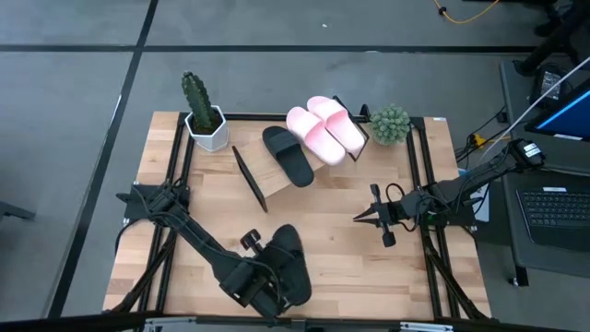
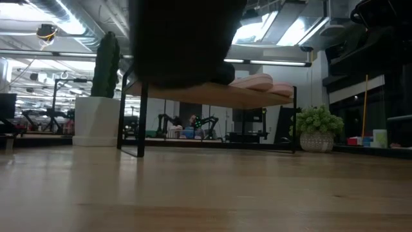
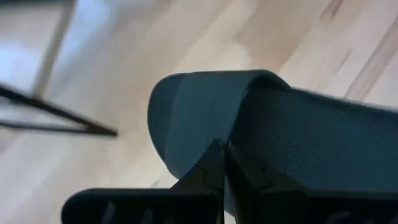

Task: Pick and place slides into the shelf
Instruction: Put the black slides on the shelf

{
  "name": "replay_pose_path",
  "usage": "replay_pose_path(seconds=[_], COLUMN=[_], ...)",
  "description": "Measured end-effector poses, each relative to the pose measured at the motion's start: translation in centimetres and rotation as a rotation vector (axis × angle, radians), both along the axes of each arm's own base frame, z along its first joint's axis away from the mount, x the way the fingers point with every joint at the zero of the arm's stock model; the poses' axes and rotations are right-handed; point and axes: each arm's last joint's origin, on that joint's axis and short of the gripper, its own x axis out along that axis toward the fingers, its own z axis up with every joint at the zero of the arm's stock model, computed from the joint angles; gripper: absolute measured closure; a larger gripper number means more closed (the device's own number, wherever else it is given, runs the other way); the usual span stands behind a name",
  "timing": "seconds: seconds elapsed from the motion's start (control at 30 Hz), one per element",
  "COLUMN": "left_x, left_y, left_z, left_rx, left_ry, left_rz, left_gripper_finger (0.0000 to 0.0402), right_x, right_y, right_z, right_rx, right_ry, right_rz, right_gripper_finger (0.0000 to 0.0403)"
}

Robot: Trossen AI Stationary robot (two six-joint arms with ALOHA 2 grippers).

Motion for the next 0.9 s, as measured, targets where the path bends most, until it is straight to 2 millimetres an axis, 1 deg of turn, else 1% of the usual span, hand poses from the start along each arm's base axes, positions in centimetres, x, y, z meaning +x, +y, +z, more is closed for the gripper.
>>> replay_pose_path(seconds=[0.07, 0.2, 0.43, 0.57, 0.67, 0.9], left_x=[0.4, 1.3, 3.0, 3.5, 3.7, 3.8], left_y=[0.4, 1.7, 4.6, 6.1, 7.0, 9.1], left_z=[0.9, 2.3, 5.3, 6.7, 7.2, 7.2], left_rx=[0.048, 0.13, 0.208, 0.237, 0.272, 0.317], left_ry=[-0.028, -0.053, -0.078, -0.09, -0.089, -0.017], left_rz=[-0.028, -0.061, -0.086, -0.092, -0.09, -0.053], left_gripper_finger=[0.0401, 0.0401, 0.0402, 0.0401, 0.0401, 0.0401], right_x=[0.0, 0.0, 0.0, 0.0, 0.0, 0.0], right_y=[0.0, 0.0, 0.0, 0.0, 0.0, 0.0], right_z=[0.0, 0.0, 0.0, 0.0, 0.0, -0.2], right_rx=[-0.002, -0.002, -0.004, -0.007, -0.011, -0.021], right_ry=[0.0, 0.0, 0.0, 0.003, 0.003, 0.014], right_rz=[0.0, 0.0, 0.0, 0.001, 0.002, 0.004], right_gripper_finger=[0.0379, 0.0379, 0.0379, 0.0379, 0.0379, 0.0379])
